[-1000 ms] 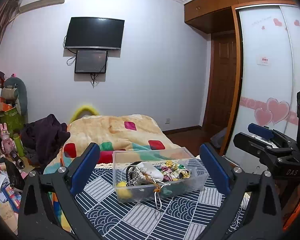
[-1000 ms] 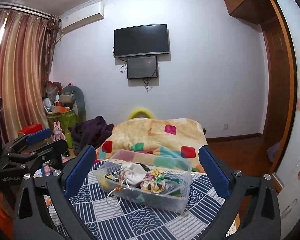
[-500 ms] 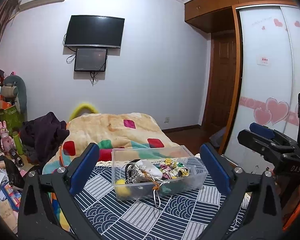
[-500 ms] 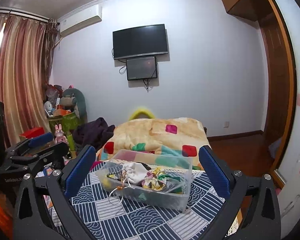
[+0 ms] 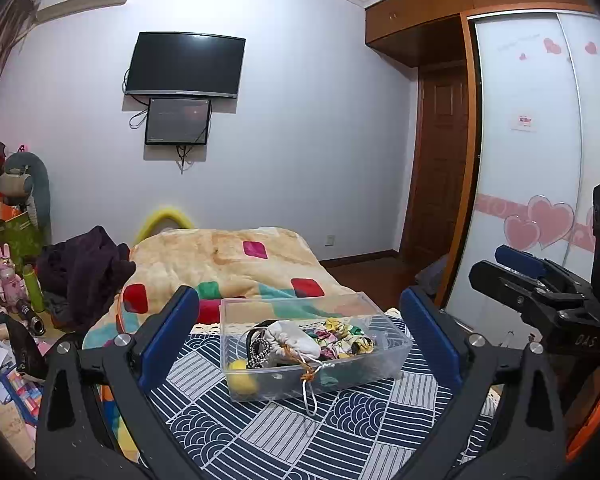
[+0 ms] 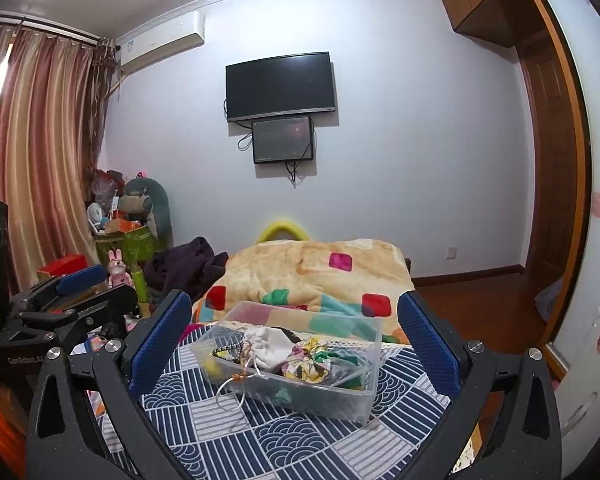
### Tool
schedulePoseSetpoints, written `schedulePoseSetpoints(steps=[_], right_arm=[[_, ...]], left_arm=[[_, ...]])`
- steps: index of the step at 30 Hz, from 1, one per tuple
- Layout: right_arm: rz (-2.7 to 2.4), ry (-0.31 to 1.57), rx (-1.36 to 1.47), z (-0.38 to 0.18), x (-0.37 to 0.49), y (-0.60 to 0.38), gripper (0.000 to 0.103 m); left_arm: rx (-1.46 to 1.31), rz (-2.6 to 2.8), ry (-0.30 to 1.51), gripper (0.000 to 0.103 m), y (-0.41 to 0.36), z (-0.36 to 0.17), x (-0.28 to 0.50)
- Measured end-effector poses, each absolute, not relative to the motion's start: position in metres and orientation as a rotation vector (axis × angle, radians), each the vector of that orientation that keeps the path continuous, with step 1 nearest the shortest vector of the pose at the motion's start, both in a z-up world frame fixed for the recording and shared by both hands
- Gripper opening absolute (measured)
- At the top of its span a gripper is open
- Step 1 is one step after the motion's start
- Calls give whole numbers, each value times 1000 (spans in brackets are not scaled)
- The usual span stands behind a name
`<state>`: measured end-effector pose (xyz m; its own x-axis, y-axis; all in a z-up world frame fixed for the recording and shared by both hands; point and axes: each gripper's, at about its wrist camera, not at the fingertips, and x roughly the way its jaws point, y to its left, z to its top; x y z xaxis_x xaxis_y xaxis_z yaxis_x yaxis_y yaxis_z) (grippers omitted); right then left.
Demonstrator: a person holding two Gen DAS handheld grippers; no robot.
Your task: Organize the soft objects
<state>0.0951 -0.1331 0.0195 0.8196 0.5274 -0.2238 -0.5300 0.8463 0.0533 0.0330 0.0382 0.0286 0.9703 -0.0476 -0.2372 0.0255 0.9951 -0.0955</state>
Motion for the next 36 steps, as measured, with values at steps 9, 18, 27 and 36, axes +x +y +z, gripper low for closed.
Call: schedulePoseSetpoints(steps=[9, 18, 27, 36], right_arm=[[563, 234, -6, 21, 96, -135, 103], [563, 234, -9, 23, 97, -135, 103], [560, 232, -12, 23, 97, -134, 103], [566, 234, -13, 22, 97, -134, 103]], left_arm=[[-89, -50, 234, 102, 37, 30, 30], [-72, -80, 234, 102, 32, 31, 28], [-91, -71, 245, 102, 34, 32, 30], [-108, -103, 270, 102, 35, 32, 33]])
